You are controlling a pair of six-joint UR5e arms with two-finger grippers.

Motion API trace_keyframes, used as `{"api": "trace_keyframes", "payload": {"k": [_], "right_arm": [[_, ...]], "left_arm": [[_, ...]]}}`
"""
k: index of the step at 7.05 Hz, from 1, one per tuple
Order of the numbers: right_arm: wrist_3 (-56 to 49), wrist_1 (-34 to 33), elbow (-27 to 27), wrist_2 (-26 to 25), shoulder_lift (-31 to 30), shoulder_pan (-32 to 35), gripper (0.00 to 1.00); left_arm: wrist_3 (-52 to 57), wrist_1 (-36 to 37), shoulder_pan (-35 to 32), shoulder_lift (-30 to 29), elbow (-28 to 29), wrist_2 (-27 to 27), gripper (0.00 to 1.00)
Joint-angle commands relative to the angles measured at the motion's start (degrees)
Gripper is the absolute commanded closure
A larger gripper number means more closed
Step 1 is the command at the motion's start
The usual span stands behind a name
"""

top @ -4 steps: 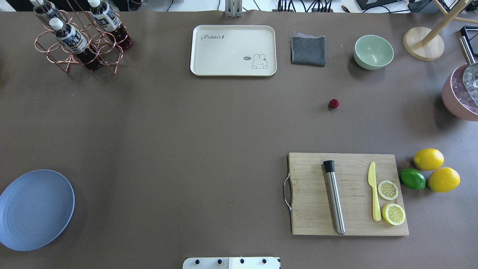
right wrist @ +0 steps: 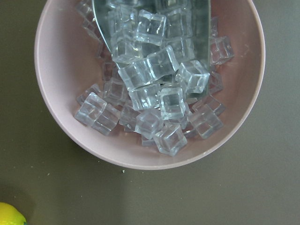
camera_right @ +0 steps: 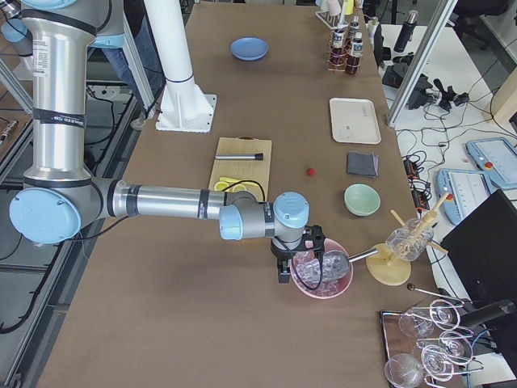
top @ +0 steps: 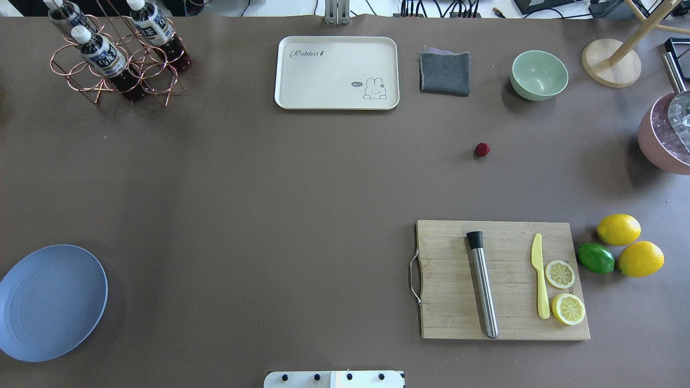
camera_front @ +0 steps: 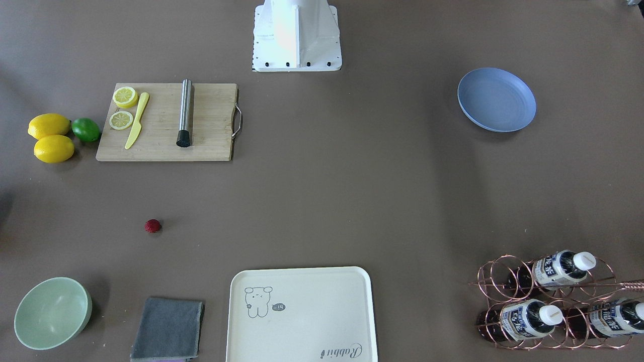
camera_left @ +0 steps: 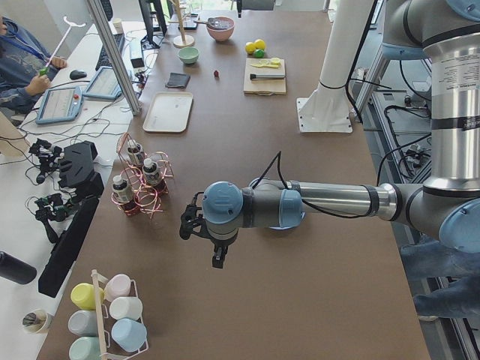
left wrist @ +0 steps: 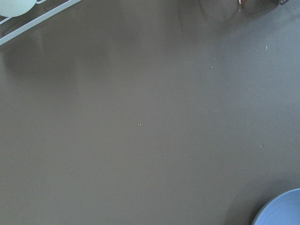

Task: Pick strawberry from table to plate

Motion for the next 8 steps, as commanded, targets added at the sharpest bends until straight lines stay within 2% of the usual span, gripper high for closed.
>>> {"api": "trace_keyframes", "payload": {"k": [1, 4, 5, 7, 8], "right_arm": [[-0.03, 0.01, -0.06, -0.16, 0.06, 0.00, 0.00], [-0.03, 0.18, -0.15, -0.33, 0.06, 0.00, 0.00], [-0.03, 0.18, -0.15, -0.42, 0.06, 0.00, 0.00], [-0.12, 0.18, -0.06, -0.42, -0.03, 0.00, 0.00], [-0.12, 0.27, -0.15, -0.51, -0.03, 0.00, 0.00]], "left_arm": [[-0.07, -0.13, 0.16, -0.07, -0.03, -0.09, 0.02], [0.11, -0.31, 0.69, -0.41, -0.47, -1.31, 0.02], [0.02, -3.53, 0.69, -0.59, 1.09, -6.10, 0.02], [0.37, -15.09, 0.69, 0.10, 6.27, -9.74, 0.02], [-1.02, -20.99, 0.69, 0.63, 8.47, -15.32, 0.02]]}}
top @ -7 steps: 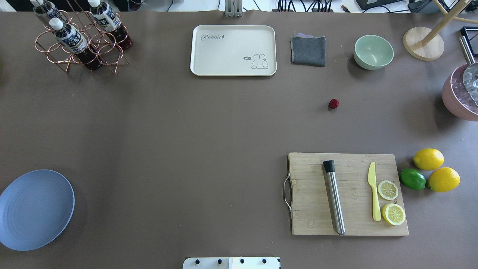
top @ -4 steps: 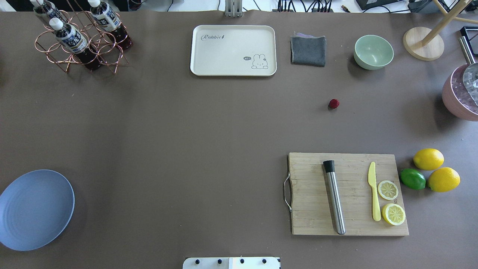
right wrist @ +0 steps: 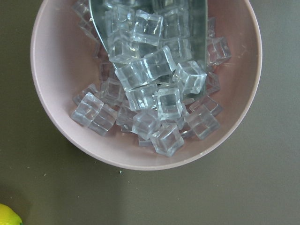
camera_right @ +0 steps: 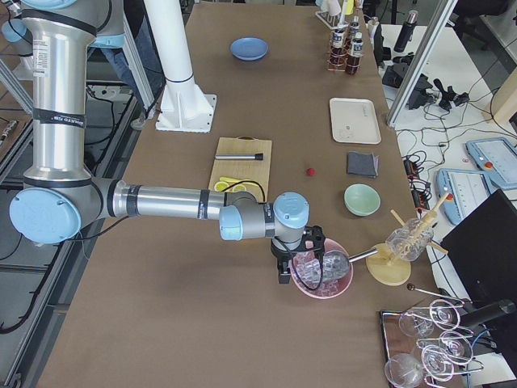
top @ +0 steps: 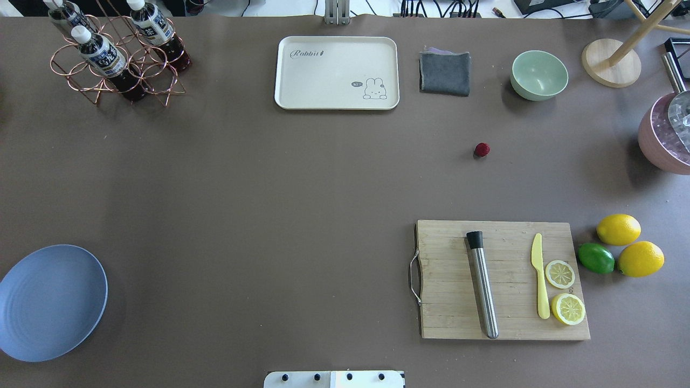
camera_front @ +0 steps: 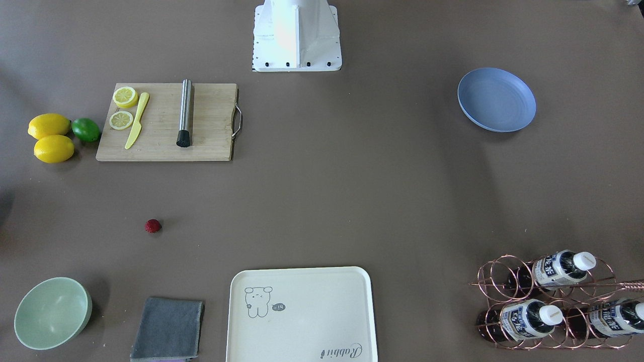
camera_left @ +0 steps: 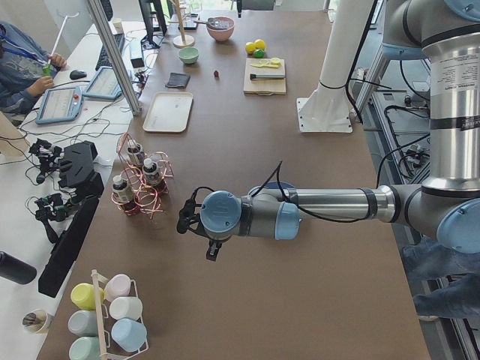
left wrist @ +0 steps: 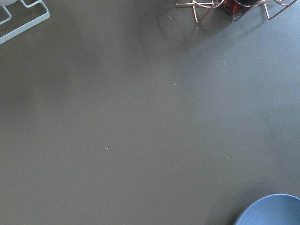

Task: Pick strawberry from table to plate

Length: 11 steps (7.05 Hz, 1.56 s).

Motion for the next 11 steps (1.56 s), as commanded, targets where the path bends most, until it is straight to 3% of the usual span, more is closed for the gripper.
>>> {"api": "trace_keyframes", "payload": {"k": [1, 2, 4, 6, 7, 8, 9, 11], "right_arm": [[-0.01, 0.06, -0.03, -0.07, 0.07, 0.00, 0.00], [-0.01, 0.15, 0.06, -0.07, -0.01, 0.00, 0.00], [-0.01, 0.15, 0.32, -0.16, 0.07, 0.00, 0.00], [-0.01, 0.15, 0.50, -0.16, -0.01, 0.00, 0.00], [-0.01, 0.15, 0.59, -0.16, -0.01, 0.00, 0.00], [-0.01, 0.15, 0.59, -0.16, -0.01, 0.00, 0.00], [-0.01, 0.15, 0.59, -0.16, -0.01, 0.00, 0.00], [-0.01, 0.15, 0.59, -0.16, -0.19, 0.00, 0.00]], "left_arm": [[-5.51, -7.57, 0.27, -1.31, 3.02, -7.83, 0.02], [-13.74, -7.67, 0.53, -4.55, 2.33, -8.82, 0.02], [-19.71, -10.36, 0.80, -5.46, 2.32, -20.02, 0.01], [-20.85, -10.65, 2.20, -8.27, 2.41, -19.64, 0.06], [-20.59, -14.22, 3.07, -7.84, 2.50, -10.33, 0.01], [-22.50, -17.48, 9.95, -6.18, 2.76, -0.84, 0.01], [-23.57, -18.47, 14.29, -5.73, 3.98, 2.30, 0.02], [-24.27, -26.68, 18.70, 0.13, 4.43, 2.51, 0.02]]}}
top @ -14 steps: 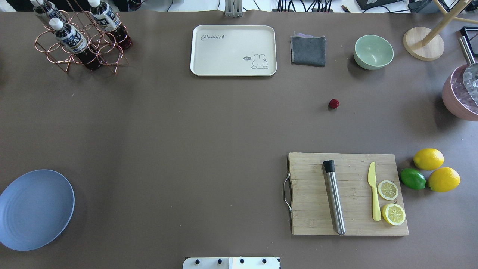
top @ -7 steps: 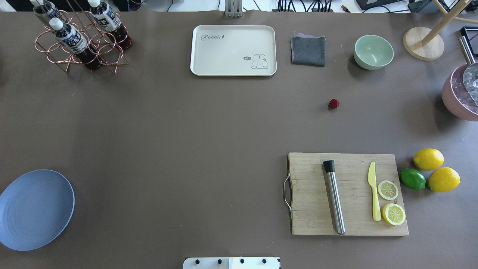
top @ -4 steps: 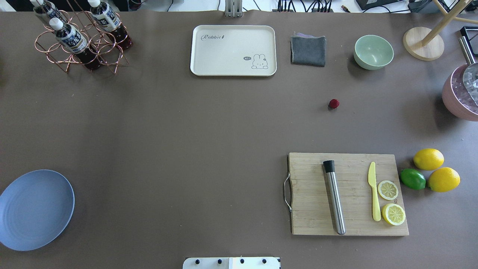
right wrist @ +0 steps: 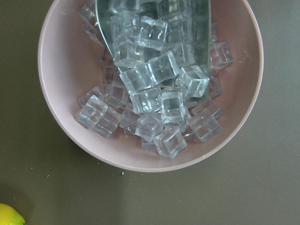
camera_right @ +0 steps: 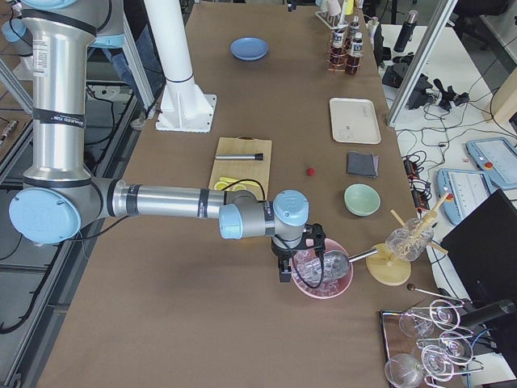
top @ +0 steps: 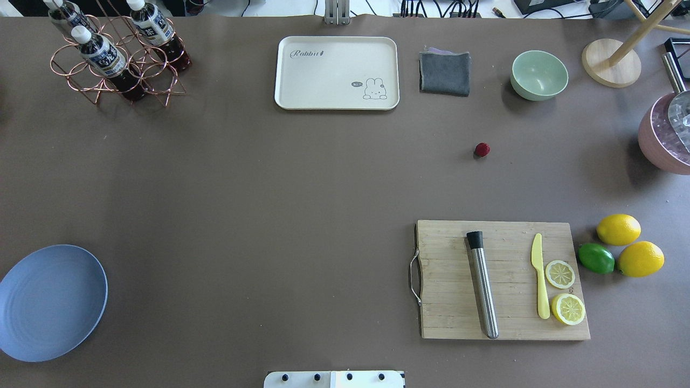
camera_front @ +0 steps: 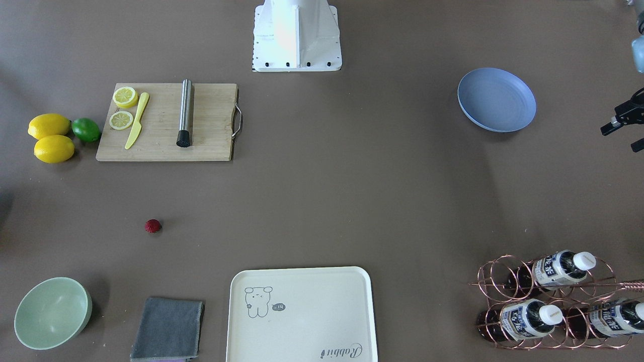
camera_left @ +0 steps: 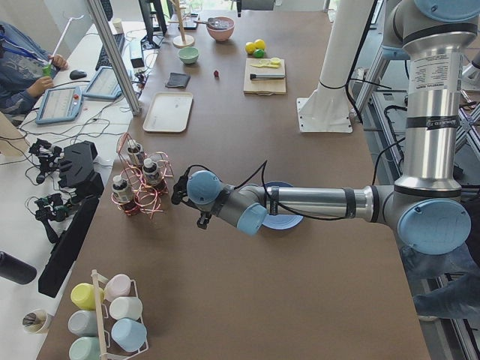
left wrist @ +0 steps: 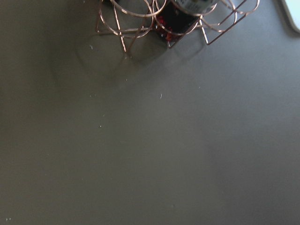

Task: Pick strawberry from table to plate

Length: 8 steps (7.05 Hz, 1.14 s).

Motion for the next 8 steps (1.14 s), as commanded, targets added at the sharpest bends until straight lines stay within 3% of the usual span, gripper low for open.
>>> {"api": "trace_keyframes", "payload": {"k": [1, 2, 6, 8], "right_arm": [[0.00, 0.00, 0.00, -0.09, 0.00, 0.00, 0.00], [0.00, 0.00, -0.09, -0.09, 0.00, 0.00, 0.00], [0.00, 0.00, -0.26, -0.09, 0.00, 0.00, 0.00], [0.00, 0.00, -0.26, 0.00, 0.00, 0.00, 0.00]], "left_arm": [[-1.27, -9.66, 5.88, 5.42, 1.35, 1.49, 0.02], [-1.54, -15.10, 9.65, 6.39, 3.71, 4.89, 0.02], [-11.88, -31.80, 19.42, 6.32, 9.34, 5.18, 0.03], [-13.76, -35.88, 21.19, 6.32, 10.58, 6.67, 0.17]]}}
